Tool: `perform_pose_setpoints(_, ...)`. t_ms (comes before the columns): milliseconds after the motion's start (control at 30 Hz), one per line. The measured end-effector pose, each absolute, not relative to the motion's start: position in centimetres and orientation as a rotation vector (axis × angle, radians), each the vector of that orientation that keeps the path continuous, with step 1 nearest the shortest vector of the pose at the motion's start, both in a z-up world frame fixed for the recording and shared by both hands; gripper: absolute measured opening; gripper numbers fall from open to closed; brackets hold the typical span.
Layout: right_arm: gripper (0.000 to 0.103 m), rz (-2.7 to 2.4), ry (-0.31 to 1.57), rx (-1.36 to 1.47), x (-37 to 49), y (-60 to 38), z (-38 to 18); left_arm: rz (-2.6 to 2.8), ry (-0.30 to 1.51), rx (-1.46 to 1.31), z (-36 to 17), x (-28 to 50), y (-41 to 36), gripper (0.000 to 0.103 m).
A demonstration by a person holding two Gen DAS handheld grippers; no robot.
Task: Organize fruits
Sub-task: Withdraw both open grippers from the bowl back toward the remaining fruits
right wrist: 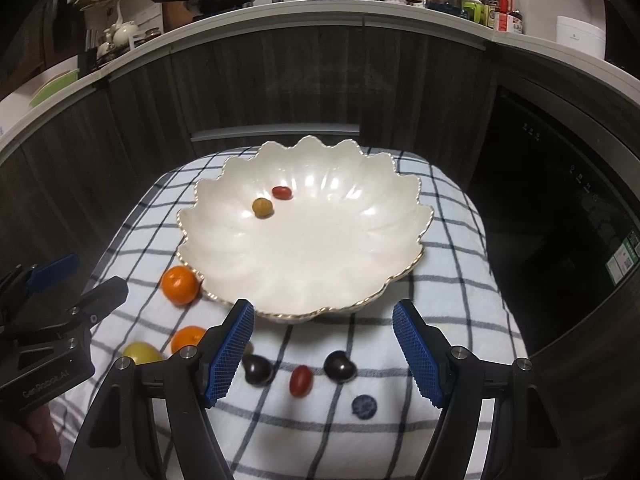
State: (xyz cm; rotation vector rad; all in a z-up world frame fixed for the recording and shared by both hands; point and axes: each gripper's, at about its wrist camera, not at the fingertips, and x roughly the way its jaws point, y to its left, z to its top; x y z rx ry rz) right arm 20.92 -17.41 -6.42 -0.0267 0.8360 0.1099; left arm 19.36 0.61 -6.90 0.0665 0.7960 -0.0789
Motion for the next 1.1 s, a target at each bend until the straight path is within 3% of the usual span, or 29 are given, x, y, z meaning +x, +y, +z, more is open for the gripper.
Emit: perform_pose_setpoints(1100,0.073,0.204,0.907,-0.079,19.2,-14.5,-11.2,-0.097,0.856,0.089,-12.2,16.3,1.5,0.077)
